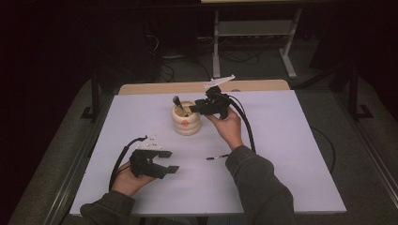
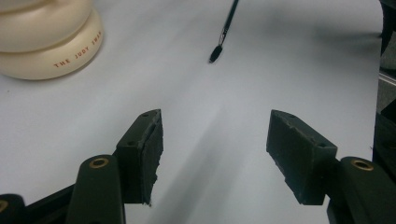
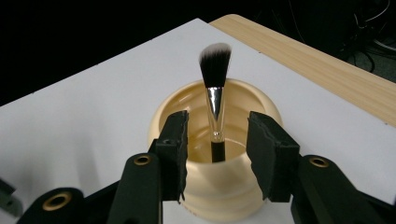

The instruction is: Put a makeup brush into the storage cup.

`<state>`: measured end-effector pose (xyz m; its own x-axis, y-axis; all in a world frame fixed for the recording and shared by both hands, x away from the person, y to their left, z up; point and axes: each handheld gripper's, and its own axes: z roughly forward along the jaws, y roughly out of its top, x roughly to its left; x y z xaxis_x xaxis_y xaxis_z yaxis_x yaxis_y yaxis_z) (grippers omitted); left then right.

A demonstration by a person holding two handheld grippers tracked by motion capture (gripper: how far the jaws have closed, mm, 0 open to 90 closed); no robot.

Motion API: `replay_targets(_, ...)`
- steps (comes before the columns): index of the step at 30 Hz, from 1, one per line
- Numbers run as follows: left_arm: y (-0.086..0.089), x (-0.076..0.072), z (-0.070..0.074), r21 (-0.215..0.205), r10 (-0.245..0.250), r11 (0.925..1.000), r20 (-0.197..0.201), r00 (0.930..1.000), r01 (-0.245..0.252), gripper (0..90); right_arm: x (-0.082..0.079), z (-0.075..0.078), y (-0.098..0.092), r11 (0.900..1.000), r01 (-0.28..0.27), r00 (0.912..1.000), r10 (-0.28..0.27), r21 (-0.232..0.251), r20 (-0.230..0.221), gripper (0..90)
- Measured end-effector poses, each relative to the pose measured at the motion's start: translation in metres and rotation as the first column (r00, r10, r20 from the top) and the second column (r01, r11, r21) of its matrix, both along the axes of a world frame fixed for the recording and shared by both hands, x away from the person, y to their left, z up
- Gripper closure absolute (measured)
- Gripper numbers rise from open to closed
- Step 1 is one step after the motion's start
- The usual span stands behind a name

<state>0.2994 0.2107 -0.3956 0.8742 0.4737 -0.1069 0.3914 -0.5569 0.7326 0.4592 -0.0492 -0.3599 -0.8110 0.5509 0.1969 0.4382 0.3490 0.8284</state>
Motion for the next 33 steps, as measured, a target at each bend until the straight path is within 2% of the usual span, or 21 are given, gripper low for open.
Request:
replay_targets(3, 0.001, 0.001, 0.0, -0.001, 0.002, 1.0, 0.001, 1.0, -0.002, 35.3, -0.002, 0.001, -0.004, 1.0, -0.007, 1.0, 0.007, 0.005, -0.006, 56.0)
replay_targets(4, 0.001, 0.0, 0.001, -0.022, 0.012, 0.9997, -0.003, 0.9999, -0.012, 35.2, -0.006, 0.003, -0.011, 1.0, -0.009, 0.9999, 0.009, 0.008, -0.005, 54.5)
replay_targets(6, 0.002, 0.0, 0.001, -0.024, 0.016, 0.9996, 0.0, 0.9999, -0.016, 35.1, -0.007, 0.004, -0.014, 1.0, -0.013, 0.9999, 0.013, 0.01, -0.008, 53.6)
replay_targets(7, 0.002, 0.001, 0.001, -0.021, 0.009, 0.9997, 0.012, 0.9999, -0.009, 35.1, -0.008, 0.004, -0.017, 1.0, -0.017, 0.9998, 0.017, 0.004, -0.005, 53.0)
replay_targets(10, 0.002, 0.001, 0.001, -0.02, 0.014, 0.9997, 0.004, 0.9999, -0.014, 35.0, -0.011, 0.004, -0.023, 1.0, -0.015, 0.9998, 0.015, 0.01, -0.012, 51.7)
replay_targets(13, 0.002, 0.001, 0.001, -0.017, 0.015, 0.9997, 0.006, 0.9999, -0.015, 35.0, -0.014, 0.004, -0.029, 1.0, -0.019, 0.9996, 0.019, -0.002, -0.019, 50.4)
replay_targets(19, 0.003, 0.001, 0.001, -0.016, 0.018, 0.9997, 0.012, 0.9998, -0.018, 34.6, -0.02, 0.003, -0.045, 1.0, -0.013, 0.9996, 0.013, 0.011, -0.024, 48.1)
replay_targets(22, 0.003, 0.001, 0.001, -0.018, 0.019, 0.9997, 0.016, 0.9997, -0.018, 34.6, -0.023, 0.003, -0.05, 1.0, -0.018, 0.9993, 0.018, 0.004, -0.032, 46.4)
replay_targets(33, 0.003, 0.001, 0.001, -0.021, 0.024, 0.9995, 0.019, 0.9995, -0.023, 34.5, -0.041, 0.001, -0.066, 0.999, -0.027, 0.9996, 0.026, -0.027, -0.015, 43.3)
